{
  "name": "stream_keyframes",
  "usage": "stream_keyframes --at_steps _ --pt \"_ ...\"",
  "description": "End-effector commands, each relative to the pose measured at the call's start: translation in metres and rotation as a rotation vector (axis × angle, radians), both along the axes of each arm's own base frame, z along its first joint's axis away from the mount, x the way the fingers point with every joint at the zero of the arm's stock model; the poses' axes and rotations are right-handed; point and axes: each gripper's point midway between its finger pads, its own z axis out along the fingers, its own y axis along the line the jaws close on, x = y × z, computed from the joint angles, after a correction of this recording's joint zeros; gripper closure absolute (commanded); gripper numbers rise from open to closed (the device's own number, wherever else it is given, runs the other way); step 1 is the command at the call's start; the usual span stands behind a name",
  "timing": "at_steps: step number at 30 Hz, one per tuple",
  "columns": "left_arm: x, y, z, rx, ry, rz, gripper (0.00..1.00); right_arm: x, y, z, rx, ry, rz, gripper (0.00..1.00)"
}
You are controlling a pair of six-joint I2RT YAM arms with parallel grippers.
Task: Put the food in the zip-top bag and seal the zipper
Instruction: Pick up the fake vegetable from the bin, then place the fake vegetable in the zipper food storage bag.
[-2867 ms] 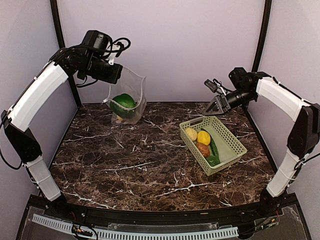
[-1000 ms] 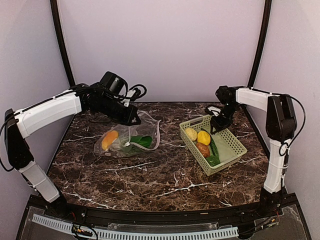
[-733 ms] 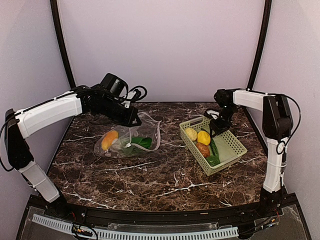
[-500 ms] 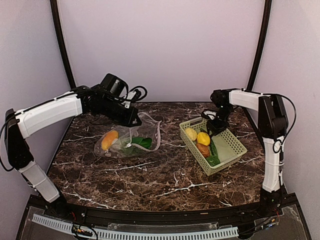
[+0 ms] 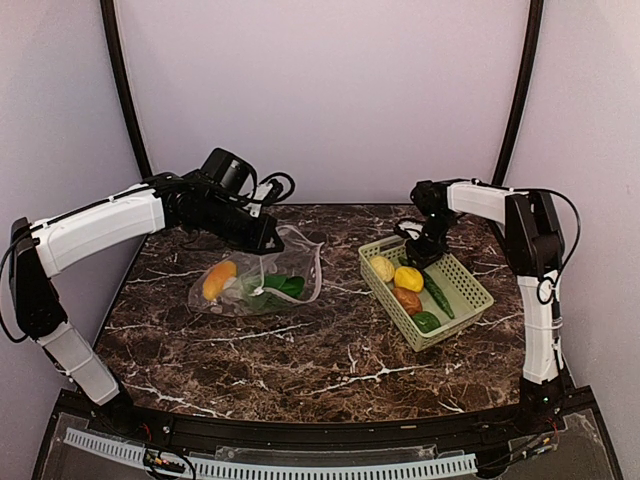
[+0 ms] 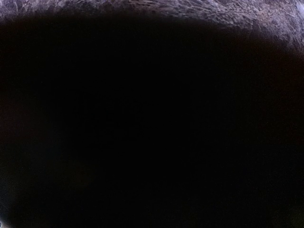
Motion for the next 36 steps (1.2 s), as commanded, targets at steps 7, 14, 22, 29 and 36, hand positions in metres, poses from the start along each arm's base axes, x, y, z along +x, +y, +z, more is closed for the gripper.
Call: stream_keyframes --at_steps 7,14,22,29,36 --pt "-0.003 -0.006 0.012 -0.043 -0.008 -0.005 0.99 0.006 -0.015 0.054 -0.021 -0.106 -0.027 0.82" --pt "0.002 -0.015 0.021 -0.079 -0.021 -0.007 0.99 0.018 -0.011 0.149 0.163 -0.315 -0.038 0.83" --pt "0.006 -0.036 0.032 -0.17 -0.027 -0.001 0.99 -0.007 0.041 0.264 0.584 -0.548 0.126 1.0" --pt "0.014 -0.055 0.058 -0.306 -0.052 0.048 0.99 -0.024 0.071 0.322 0.848 -0.6 0.163 1.0" --pt "0.026 -0.072 0.079 -0.448 -0.039 0.108 0.99 -0.037 0.107 0.384 1.04 -0.665 0.213 1.0"
